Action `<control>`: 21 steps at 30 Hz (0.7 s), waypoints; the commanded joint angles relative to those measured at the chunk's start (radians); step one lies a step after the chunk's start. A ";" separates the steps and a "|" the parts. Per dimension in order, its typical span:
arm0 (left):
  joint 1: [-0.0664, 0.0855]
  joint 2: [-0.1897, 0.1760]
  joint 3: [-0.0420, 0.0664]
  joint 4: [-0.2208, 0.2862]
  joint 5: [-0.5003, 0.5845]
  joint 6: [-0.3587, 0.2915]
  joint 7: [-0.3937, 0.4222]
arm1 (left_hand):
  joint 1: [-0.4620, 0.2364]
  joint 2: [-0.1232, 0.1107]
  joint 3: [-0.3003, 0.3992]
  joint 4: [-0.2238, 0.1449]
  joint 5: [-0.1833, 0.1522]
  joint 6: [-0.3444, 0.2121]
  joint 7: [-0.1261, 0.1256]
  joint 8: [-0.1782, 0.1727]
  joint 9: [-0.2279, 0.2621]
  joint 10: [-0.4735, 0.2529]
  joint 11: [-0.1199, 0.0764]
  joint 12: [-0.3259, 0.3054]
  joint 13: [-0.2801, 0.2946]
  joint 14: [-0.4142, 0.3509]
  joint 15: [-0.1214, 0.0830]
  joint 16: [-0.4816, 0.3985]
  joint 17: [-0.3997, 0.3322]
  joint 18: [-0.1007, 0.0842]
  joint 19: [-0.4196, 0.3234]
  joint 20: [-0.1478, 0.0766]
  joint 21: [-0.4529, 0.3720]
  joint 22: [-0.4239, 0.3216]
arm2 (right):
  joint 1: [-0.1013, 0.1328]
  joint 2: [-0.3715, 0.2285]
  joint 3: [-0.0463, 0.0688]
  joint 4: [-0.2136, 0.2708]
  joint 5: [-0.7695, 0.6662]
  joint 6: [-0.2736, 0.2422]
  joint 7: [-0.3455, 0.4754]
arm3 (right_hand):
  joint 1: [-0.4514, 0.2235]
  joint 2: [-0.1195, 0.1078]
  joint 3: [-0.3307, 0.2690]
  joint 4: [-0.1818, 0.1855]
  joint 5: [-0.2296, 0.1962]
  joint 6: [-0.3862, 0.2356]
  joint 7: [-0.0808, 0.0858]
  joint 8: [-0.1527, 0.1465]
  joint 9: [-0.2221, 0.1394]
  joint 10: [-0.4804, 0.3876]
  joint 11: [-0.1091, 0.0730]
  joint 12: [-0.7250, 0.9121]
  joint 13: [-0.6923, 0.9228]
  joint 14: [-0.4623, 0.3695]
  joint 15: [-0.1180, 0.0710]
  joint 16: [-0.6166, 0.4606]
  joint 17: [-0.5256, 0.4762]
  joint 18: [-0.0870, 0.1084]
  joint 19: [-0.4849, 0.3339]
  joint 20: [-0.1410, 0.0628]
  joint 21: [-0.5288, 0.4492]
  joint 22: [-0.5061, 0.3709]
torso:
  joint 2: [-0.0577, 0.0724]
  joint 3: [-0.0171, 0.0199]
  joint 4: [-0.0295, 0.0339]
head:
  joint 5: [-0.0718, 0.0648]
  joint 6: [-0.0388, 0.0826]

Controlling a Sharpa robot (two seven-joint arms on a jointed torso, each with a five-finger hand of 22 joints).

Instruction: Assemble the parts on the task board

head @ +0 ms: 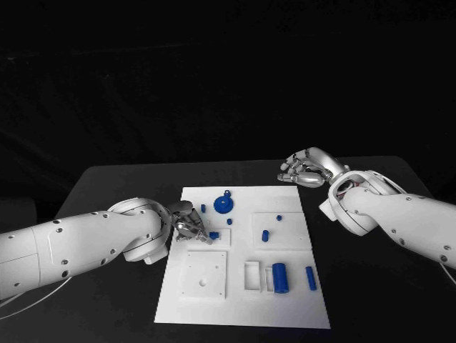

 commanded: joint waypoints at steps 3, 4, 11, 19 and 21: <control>0.000 -0.018 0.005 0.018 -0.006 -0.021 0.053 | 0.026 0.000 0.000 -0.014 0.001 -0.016 0.008 -0.017 0.003 -0.018 0.003 -0.014 0.000 -0.018 0.001 -0.012 -0.004 -0.004 -0.011 -0.107 -0.010 -0.003 | 0.000 -0.001 0.000 0.001 -0.001 0.011 0.012 | -0.001 0.004 -0.001 0.006 0.007 -0.006 0.002 -0.007 -0.001 -0.006 0.000 0.003 -0.002 -0.007 0.001 0.006 -0.001 0.015 -0.002 0.008 -0.006 0.001 | 0.000 0.0000 0.0001 | 0.000 0.002; 0.000 -0.023 0.007 0.022 -0.003 -0.029 0.067 | 0.034 0.002 0.001 -0.018 0.001 -0.033 0.013 -0.030 0.000 -0.031 0.007 -0.021 -0.001 -0.028 0.004 -0.017 -0.006 -0.007 -0.018 -0.104 -0.016 -0.004 | 0.000 -0.002 0.000 0.001 0.000 0.011 0.012 | -0.001 0.004 -0.001 0.006 0.007 -0.006 0.002 -0.007 -0.001 -0.006 0.000 0.003 -0.002 -0.007 0.001 0.006 -0.001 0.015 -0.002 0.008 -0.006 0.001 | 0.000 -0.0002 0.0001 | 0.000 0.002; 0.001 -0.053 0.008 0.040 0.011 -0.076 0.195 | 0.082 0.023 0.025 -0.054 0.050 -0.147 0.066 -0.095 -0.018 -0.168 0.060 -0.124 -0.051 -0.159 0.073 -0.115 -0.057 -0.049 -0.133 -0.067 -0.118 -0.033 | 0.000 -0.006 0.000 0.001 0.003 0.010 0.013 | -0.001 0.004 -0.001 0.006 0.007 -0.007 0.003 -0.007 -0.001 -0.007 0.000 0.004 -0.003 -0.007 0.001 0.006 -0.001 0.015 -0.002 0.008 -0.006 0.002 | 0.000 -0.0004 0.0005 | -0.002 0.003; 0.001 -0.076 0.006 0.055 -0.091 -0.135 0.321 | 0.101 0.021 0.035 -0.075 0.056 -0.217 0.114 -0.152 -0.068 -0.252 0.113 -0.295 -0.143 -0.240 0.165 -0.267 -0.138 -0.066 -0.213 0.005 -0.238 -0.074 | 0.000 -0.012 0.000 0.001 0.006 0.009 0.015 | -0.001 0.004 -0.002 0.006 0.009 -0.007 0.003 -0.007 -0.001 -0.007 0.000 0.005 -0.004 -0.008 0.001 0.006 -0.002 0.015 -0.002 0.008 -0.006 0.002 | 0.000 -0.0018 0.0020 | -0.006 0.002; 0.001 -0.081 0.004 0.053 -0.117 -0.158 0.361 | 0.106 0.017 0.035 -0.076 0.054 -0.228 0.121 -0.165 -0.080 -0.251 0.119 -0.317 -0.154 -0.242 0.174 -0.285 -0.146 -0.063 -0.216 0.015 -0.250 -0.076 | 0.000 -0.013 0.000 0.002 0.007 0.008 0.016 | -0.001 0.004 -0.002 0.006 0.009 -0.008 0.003 -0.008 -0.001 -0.007 0.000 0.005 -0.004 -0.008 0.002 0.006 -0.002 0.015 -0.002 0.008 -0.007 0.002 | 0.000 -0.0017 0.0018 | -0.006 0.002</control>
